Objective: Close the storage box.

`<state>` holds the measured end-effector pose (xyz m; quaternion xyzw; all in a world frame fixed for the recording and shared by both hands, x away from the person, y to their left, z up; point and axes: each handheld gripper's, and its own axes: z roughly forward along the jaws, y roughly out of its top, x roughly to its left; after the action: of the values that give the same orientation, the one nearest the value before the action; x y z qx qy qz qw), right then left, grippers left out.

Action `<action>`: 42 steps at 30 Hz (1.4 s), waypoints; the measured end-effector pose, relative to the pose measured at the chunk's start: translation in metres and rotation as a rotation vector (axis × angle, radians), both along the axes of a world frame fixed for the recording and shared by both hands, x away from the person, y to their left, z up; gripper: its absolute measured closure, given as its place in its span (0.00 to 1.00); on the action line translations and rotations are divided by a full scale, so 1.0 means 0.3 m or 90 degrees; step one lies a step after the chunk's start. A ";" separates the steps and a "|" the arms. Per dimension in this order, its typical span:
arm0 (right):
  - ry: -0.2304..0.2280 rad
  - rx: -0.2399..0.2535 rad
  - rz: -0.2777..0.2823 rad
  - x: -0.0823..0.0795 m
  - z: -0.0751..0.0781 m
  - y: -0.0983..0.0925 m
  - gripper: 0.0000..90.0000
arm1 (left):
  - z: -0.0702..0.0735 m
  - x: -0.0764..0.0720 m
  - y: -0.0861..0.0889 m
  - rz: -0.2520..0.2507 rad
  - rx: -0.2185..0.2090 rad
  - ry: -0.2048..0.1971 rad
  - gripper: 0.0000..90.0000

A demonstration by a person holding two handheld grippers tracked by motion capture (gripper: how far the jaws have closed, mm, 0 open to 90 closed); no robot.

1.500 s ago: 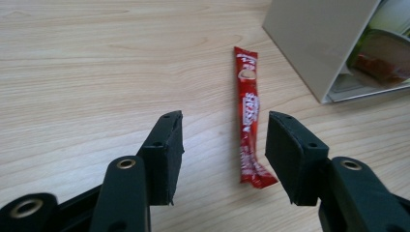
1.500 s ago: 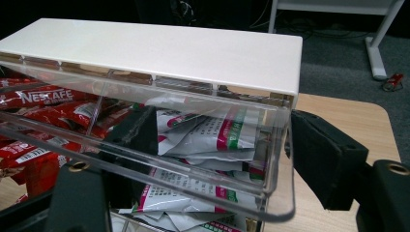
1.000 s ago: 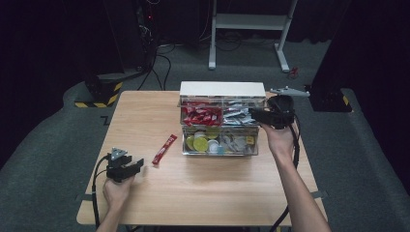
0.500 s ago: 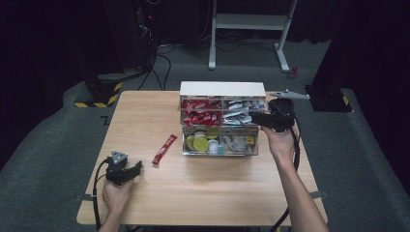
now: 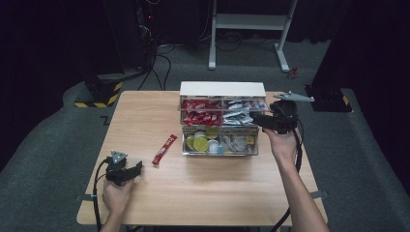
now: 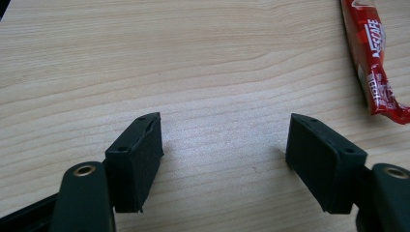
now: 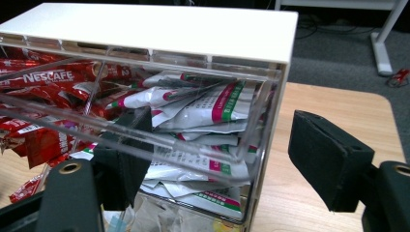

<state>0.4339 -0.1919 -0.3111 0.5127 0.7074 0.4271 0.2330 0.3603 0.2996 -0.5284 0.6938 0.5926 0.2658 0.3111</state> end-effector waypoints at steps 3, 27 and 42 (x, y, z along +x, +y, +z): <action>0.002 0.002 -0.001 -0.002 0.003 -0.010 0.26 | 0.000 0.000 0.000 0.000 0.000 0.000 0.33; 0.008 -0.005 -0.005 -0.030 -0.007 -0.046 0.26 | -0.001 0.002 0.000 0.001 0.000 -0.002 0.32; 0.026 0.004 0.004 -0.033 -0.035 -0.055 0.24 | -0.001 0.002 -0.001 0.002 0.000 -0.002 0.32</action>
<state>0.4241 -0.2083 -0.3217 0.5202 0.7121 0.4193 0.2156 0.3609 0.2994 -0.5286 0.6926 0.5931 0.2675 0.3114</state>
